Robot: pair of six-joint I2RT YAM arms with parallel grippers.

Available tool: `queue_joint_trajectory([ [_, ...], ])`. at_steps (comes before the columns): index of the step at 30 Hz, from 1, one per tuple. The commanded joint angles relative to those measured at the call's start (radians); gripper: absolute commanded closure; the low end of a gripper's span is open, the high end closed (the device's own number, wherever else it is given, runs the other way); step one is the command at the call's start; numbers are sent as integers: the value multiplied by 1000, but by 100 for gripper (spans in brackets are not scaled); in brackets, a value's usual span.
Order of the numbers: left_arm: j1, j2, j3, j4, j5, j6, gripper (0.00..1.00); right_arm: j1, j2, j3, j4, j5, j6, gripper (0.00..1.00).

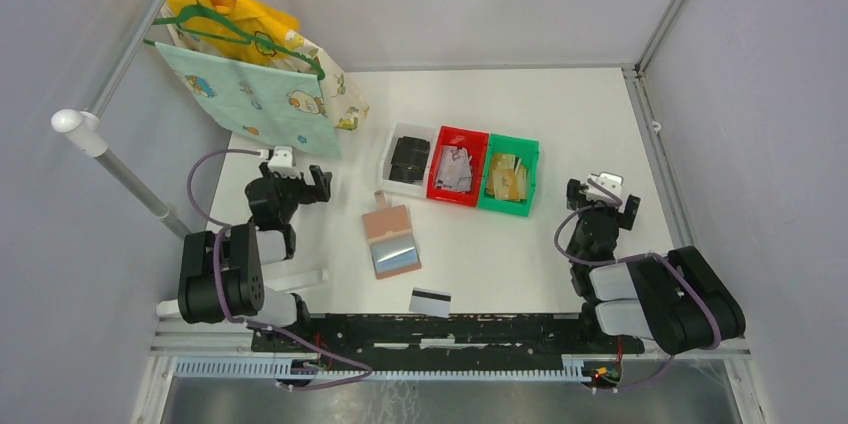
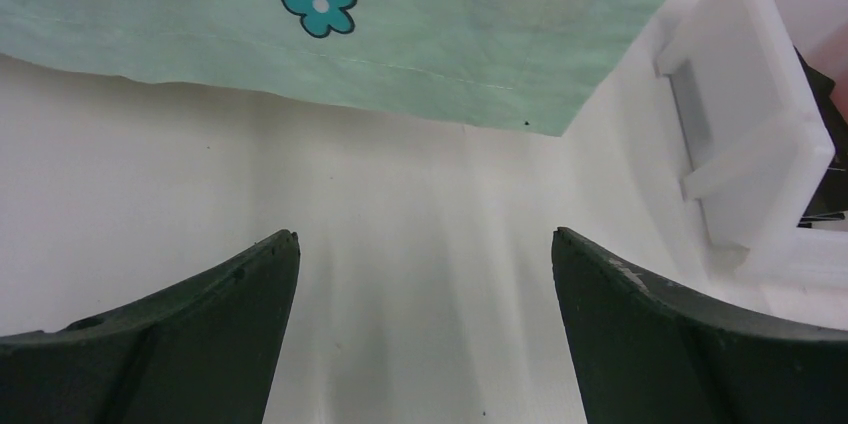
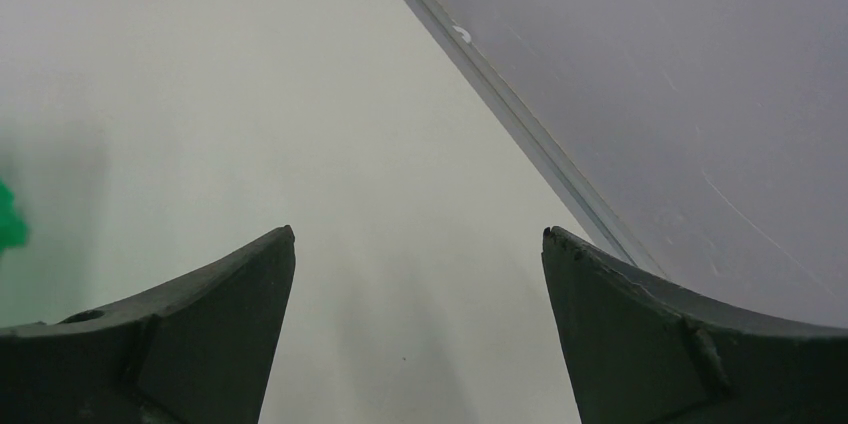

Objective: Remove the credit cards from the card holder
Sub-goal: Reset both arms

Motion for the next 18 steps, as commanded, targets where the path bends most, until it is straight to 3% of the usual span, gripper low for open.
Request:
queue_joint_trajectory([
  [1, -28, 78, -62, 342, -96, -30, 0, -10, 3, -112, 122, -157, -50, 2],
  [6, -140, 67, -93, 349, -269, 61, 0, -37, 1, -131, 142, -240, -45, 2],
  [9, -102, 158, -82, 446, -233, 18, 0, -43, 57, -137, 200, -276, -58, 2],
  [10, -101, 132, -67, 353, -226, 31, 0, -44, 64, -128, 192, -276, -54, 2],
  [18, -98, 143, -66, 380, -218, 21, 0, -106, 57, -110, 138, -345, -7, 2],
])
